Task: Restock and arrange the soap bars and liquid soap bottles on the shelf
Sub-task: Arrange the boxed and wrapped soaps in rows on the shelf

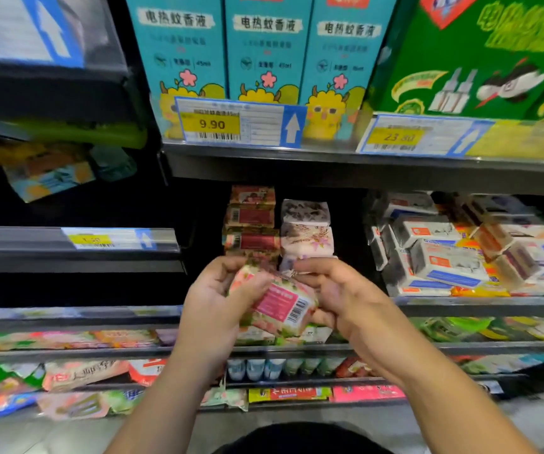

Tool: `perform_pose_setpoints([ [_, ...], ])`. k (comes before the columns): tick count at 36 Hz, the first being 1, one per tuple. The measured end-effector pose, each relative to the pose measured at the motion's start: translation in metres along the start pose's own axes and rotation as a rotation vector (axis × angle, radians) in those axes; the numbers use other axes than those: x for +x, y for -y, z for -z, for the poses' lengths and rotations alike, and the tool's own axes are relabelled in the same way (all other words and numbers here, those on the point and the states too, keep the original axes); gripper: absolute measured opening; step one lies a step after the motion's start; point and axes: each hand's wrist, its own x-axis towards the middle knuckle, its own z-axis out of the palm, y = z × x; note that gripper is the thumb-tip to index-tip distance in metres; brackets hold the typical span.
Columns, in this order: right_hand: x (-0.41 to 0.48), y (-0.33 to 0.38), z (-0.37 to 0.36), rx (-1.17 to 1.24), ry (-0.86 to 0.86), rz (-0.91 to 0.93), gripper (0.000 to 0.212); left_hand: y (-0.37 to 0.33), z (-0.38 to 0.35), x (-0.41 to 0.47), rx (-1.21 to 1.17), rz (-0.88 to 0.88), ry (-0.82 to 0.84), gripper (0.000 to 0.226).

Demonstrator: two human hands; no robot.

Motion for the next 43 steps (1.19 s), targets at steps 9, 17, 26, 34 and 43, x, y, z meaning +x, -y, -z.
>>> perform_pose_setpoints([
  [9,0.016,-0.002,0.011,-0.083,-0.137,0.135,0.023,0.004,-0.023,0.01,-0.044,0.104,-0.089,0.029],
  [17,0.025,0.009,0.047,0.462,-0.027,-0.091,0.024,0.012,-0.021,0.015,0.326,-0.041,0.212,0.078],
  [26,0.028,0.002,0.067,0.148,0.07,0.001,0.061,0.012,-0.032,0.018,0.158,-0.035,0.084,0.043],
  [34,0.029,0.006,0.053,0.133,-0.134,0.057,0.026,0.008,-0.045,0.015,-0.015,0.019,0.029,0.058],
  [43,0.011,0.008,0.05,0.351,0.034,-0.036,0.043,0.011,-0.018,0.017,0.313,-0.022,0.166,0.058],
])
